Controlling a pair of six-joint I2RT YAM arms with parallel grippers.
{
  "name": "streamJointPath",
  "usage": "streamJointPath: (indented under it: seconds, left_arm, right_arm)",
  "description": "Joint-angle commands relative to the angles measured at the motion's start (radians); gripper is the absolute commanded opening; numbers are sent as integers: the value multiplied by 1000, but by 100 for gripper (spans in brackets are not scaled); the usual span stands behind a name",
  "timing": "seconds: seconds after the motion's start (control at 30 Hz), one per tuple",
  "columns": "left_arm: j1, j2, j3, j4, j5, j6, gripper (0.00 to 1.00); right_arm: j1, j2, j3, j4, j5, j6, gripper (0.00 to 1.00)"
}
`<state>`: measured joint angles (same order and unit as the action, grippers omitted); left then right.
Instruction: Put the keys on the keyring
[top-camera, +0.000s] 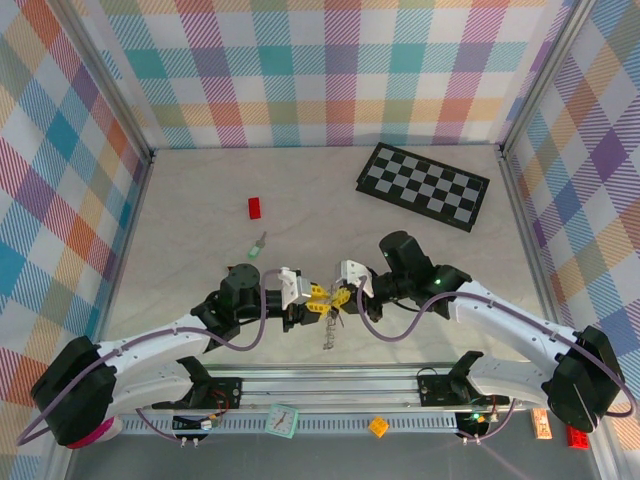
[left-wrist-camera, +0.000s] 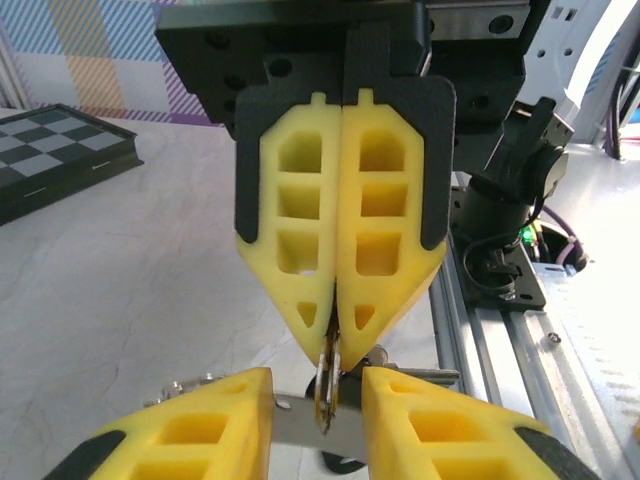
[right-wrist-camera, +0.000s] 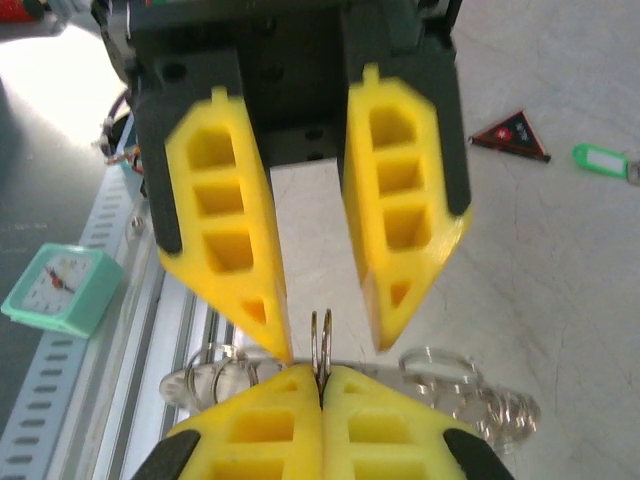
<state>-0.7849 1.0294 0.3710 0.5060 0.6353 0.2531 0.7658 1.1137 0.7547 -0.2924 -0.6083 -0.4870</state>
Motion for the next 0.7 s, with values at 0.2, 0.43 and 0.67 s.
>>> streamJointPath:
  seconds: [0.2, 0.43, 0.67]
  left_arm:
    - [-8, -26, 89, -225, -35, 78, 29]
    - [-9, 3, 131, -242, -8, 92, 27]
    - [-10, 36, 160, -289, 20, 117, 10]
  right_arm:
    - [24, 36, 151, -219, 62, -143, 0]
    - [77, 94, 226, -311, 149, -208, 0]
    - [105, 121, 261, -307, 150, -209, 0]
